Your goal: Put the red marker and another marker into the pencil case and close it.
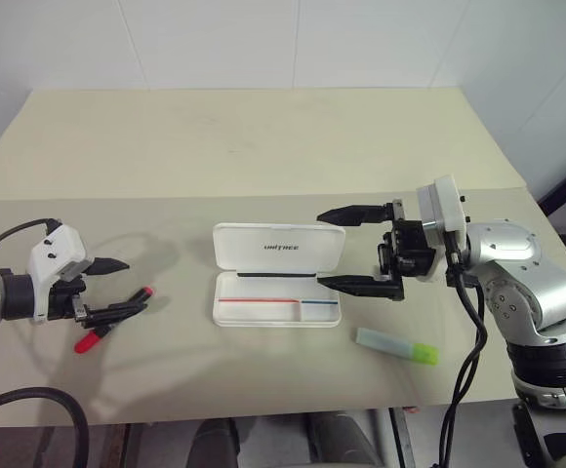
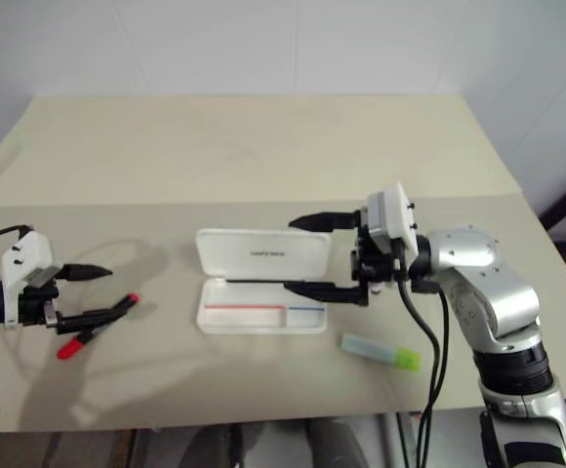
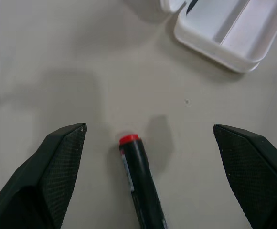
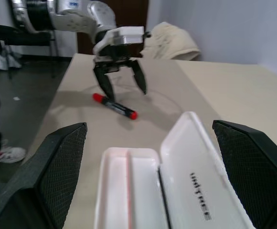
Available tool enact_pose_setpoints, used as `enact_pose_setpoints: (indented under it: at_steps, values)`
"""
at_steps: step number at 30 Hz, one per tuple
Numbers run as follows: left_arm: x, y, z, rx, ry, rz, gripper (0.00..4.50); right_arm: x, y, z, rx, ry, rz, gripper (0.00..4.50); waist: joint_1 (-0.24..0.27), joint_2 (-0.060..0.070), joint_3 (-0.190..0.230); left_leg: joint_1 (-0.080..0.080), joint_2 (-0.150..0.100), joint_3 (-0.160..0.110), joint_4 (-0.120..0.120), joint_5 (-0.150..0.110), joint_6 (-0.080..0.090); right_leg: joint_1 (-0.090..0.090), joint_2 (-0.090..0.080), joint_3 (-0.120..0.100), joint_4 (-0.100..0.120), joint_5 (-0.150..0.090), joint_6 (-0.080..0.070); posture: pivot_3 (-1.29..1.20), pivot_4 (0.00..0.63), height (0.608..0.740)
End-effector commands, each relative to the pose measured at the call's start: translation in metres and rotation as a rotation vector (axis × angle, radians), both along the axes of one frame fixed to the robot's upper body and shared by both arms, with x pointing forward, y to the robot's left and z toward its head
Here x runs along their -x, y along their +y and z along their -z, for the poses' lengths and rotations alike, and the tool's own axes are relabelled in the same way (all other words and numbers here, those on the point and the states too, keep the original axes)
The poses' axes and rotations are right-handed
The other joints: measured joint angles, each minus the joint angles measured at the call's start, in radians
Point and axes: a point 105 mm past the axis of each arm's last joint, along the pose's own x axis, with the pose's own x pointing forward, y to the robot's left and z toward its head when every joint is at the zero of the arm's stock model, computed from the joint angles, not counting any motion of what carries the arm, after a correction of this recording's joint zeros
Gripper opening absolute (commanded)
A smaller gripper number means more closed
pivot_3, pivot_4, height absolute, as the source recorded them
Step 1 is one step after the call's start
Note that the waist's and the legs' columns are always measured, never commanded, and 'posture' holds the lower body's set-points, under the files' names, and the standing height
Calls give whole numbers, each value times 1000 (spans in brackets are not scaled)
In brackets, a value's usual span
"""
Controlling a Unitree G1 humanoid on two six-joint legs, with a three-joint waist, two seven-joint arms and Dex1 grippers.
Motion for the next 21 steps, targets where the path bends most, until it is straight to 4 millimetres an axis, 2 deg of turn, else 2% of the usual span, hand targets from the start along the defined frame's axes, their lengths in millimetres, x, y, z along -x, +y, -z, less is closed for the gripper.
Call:
enact_pose_setpoints:
  at_steps: [1,6,12,16,21]
  values:
    - [6,3,7,-81,61,-20,4500,3,1,-10,-24,-65,11,4458,-2,0,0,0,0,0,-1,0,0,-1,0,0,0,0,0,0,150,740]
    - [13,2,22,-145,136,-62,4500,4,1,-8,-26,-67,21,4458,-1,0,0,-1,0,0,-3,0,0,-2,0,0,0,-1,-1,0,150,740]
    - [10,7,33,-232,144,-131,4500,4,0,-10,-41,-77,51,4458,0,0,0,-1,0,0,-1,0,0,-2,0,0,0,-1,-1,0,150,740]
    - [8,14,36,-270,137,-150,3595,6,-2,-10,-40,-79,67,4500,-2,0,0,0,0,0,-1,0,0,-2,0,0,1,-1,-1,0,150,740]
    - [5,19,35,-292,127,-156,1891,5,-6,-10,-37,-88,94,4500,-1,0,0,0,0,0,-1,0,0,-2,0,0,1,-1,-1,0,150,740]
